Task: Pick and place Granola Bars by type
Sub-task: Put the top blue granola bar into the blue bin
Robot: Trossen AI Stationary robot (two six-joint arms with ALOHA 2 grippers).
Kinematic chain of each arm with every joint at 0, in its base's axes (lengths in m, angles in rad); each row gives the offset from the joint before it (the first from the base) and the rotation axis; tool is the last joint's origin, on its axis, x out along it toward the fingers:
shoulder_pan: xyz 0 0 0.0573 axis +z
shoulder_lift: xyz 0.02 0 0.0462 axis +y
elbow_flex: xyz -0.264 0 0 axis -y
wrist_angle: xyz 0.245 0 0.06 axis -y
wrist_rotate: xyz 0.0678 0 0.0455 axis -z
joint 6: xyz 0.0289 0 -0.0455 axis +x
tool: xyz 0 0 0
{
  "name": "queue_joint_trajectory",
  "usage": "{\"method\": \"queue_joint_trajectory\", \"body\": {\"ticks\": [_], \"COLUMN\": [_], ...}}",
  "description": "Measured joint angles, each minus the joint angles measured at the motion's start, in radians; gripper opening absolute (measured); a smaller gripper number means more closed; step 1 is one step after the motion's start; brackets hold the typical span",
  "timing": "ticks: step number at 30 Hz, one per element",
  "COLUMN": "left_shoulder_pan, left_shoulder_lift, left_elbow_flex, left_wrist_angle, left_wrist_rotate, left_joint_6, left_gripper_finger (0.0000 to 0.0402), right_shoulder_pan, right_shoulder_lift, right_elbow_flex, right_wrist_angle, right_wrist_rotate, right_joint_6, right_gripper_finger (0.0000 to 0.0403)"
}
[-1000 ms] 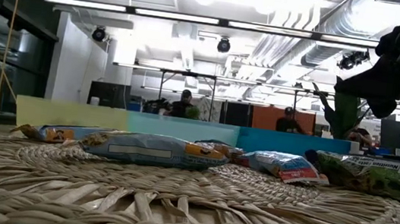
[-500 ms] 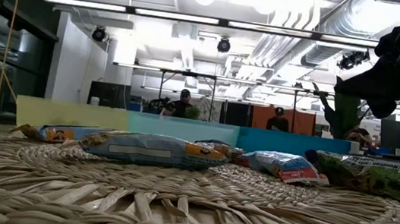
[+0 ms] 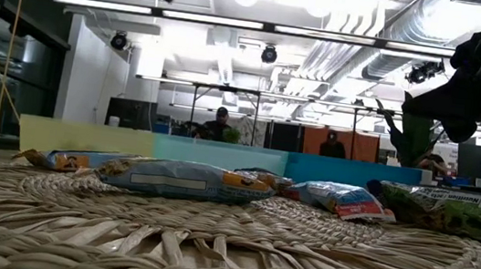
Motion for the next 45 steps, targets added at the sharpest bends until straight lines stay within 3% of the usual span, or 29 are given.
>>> {"method": "queue_joint_trajectory", "body": {"ticks": [4,11,16,24,30,45], "left_shoulder_pan": [0.077,0.212,0.295,0.358,0.361,0.361], "left_shoulder_lift": [0.048,0.125,0.187,0.37,0.558,1.023], "left_elbow_flex": [-0.032,-0.032,-0.031,0.058,0.265,1.046], "left_wrist_angle": [0.081,0.121,0.287,0.381,0.371,-0.336], "left_wrist_rotate": [0.123,0.191,0.327,0.358,0.352,0.06], "left_joint_6": [-0.034,-0.135,-0.199,-0.293,-0.344,-0.451], "left_gripper_finger": [0.0049,0.0049,0.0049,0.0049,0.0049,0.0049], "right_shoulder_pan": [0.0,0.0,0.0,0.0,0.0,0.0], "right_shoulder_lift": [0.0,0.0,0.0,0.0,0.0,0.0], "right_elbow_flex": [0.0,0.0,0.0,0.0,0.0,0.0], "right_wrist_angle": [-0.001,0.0,0.0,0.0,0.0,0.0], "right_wrist_rotate": [0.0,0.0,0.0,0.0,0.0,0.001], "right_joint_6": [0.0,0.0,0.0,0.0,0.0,0.0], "right_gripper_finger": [0.0,0.0,0.0,0.0,0.0,0.0]}}
